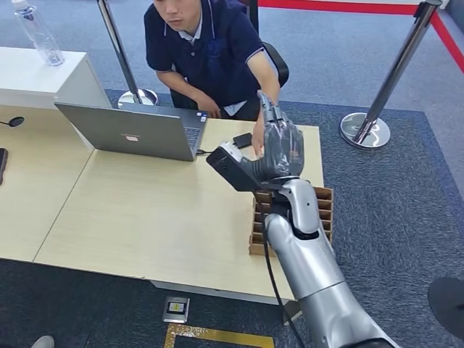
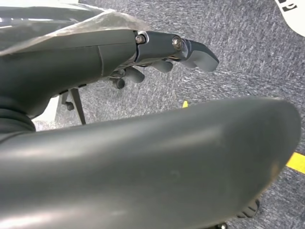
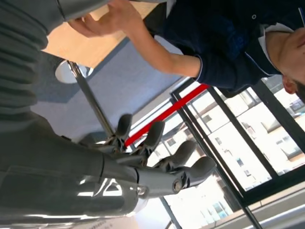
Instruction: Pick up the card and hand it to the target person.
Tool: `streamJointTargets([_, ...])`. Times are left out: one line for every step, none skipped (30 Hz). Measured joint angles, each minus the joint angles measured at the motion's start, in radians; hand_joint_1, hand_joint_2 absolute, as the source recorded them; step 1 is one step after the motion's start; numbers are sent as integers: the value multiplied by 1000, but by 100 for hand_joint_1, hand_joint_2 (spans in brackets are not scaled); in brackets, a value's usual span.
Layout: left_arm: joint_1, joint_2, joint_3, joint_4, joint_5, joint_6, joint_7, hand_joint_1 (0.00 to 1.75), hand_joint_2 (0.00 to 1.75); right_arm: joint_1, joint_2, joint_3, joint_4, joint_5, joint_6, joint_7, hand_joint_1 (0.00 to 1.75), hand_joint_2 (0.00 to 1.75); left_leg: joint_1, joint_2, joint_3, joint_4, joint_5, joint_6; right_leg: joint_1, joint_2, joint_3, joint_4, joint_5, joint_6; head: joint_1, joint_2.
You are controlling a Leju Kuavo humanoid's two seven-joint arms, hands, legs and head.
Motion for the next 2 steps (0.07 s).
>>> streamJointTargets([1,0,0,0,2,1,1,0,0,33,-7,-2,-46,-14,4,-3,0,0,0,0,0,0,0,0,0,0,0,0,0,0,0,0])
streamJointTargets([1,0,0,0,3,1,1,0,0,50,-11,-3,-70,-20,5,-5,0,0,0,0,0,0,0,0,0,0,0,0,0,0,0,0])
